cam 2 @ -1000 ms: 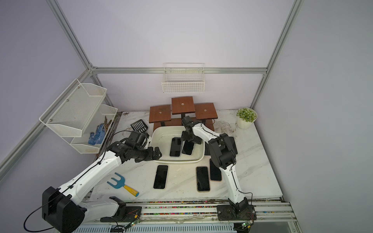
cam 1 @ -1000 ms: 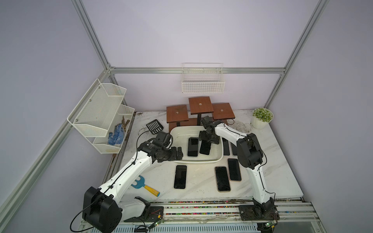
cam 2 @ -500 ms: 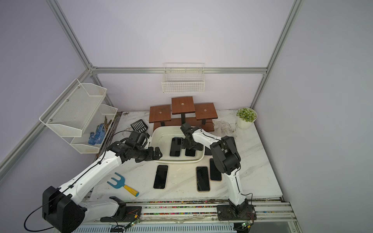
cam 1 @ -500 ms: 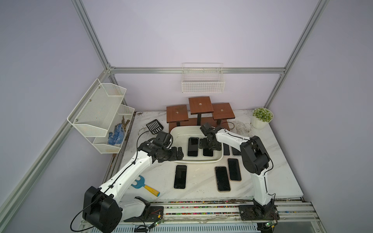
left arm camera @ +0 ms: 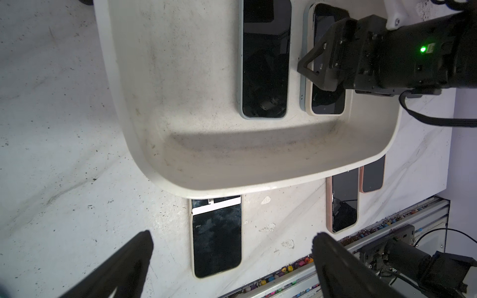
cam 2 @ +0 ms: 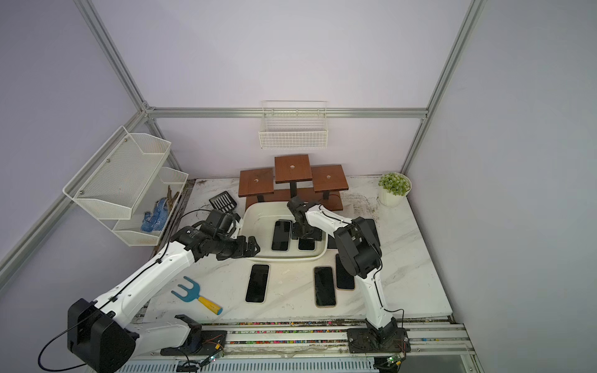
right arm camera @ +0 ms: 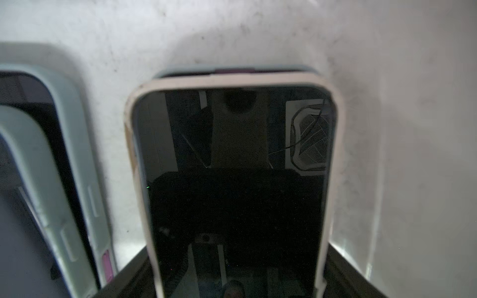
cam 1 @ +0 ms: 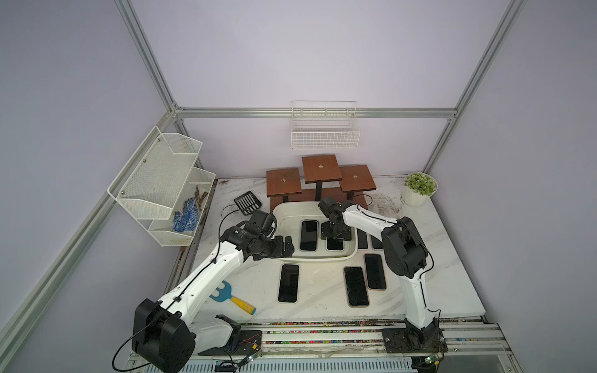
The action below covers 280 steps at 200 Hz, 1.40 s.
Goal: Take the phone out of the storage box
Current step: Pick up the phone from the storage box, then place the phone at the center of the board.
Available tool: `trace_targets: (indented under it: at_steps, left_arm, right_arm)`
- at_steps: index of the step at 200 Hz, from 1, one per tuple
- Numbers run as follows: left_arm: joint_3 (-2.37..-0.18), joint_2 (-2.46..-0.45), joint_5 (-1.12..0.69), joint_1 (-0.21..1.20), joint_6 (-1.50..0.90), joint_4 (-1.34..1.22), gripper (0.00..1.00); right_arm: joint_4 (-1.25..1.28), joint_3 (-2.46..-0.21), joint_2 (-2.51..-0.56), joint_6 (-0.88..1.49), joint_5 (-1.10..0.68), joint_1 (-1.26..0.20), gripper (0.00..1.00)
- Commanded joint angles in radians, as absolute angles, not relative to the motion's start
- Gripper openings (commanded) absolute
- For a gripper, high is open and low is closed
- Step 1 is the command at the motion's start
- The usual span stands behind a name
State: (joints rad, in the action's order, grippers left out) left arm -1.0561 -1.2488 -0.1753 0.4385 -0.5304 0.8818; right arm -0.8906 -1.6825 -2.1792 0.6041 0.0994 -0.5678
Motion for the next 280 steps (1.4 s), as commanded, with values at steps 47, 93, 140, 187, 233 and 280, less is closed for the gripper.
trace_targets:
  at_steps: [47,93,140,187,233,280]
  left_arm:
    - [-1.095,-1.236,-0.182,0.427,-0.511,0.868,1.00]
    - [-1.127,-1.274,-0.193,0.421,-0.511,0.846,1.00]
    - [-1.168,-1.330,-0.224,0.409,-0.522,0.817,1.00]
    - [-1.216,-1.399,-0.277,0.405,-0.516,0.798,1.00]
    - [-1.242,-1.462,-0.316,0.405,-0.511,0.771,1.00]
    - [-1.241,-1.484,-0.337,0.405,-0.513,0.749,1.00]
  right_arm:
    - [-0.934,-1.729,-2.177,0.516,0.104,-0.574,0.62]
    - [-0.963,-1.737,-2.038,0.497,0.088,-0.576,0.61]
    - [-0.972,-1.702,-1.885,0.489,0.053,-0.577,0.61]
    - [-1.016,-1.663,-1.740,0.487,0.100,-0.573,0.60]
    - [-1.052,-1.477,-1.553,0.515,0.195,-0.506,0.61]
    - [-1.037,-1.197,-1.358,0.561,0.189,-0.274,0.61]
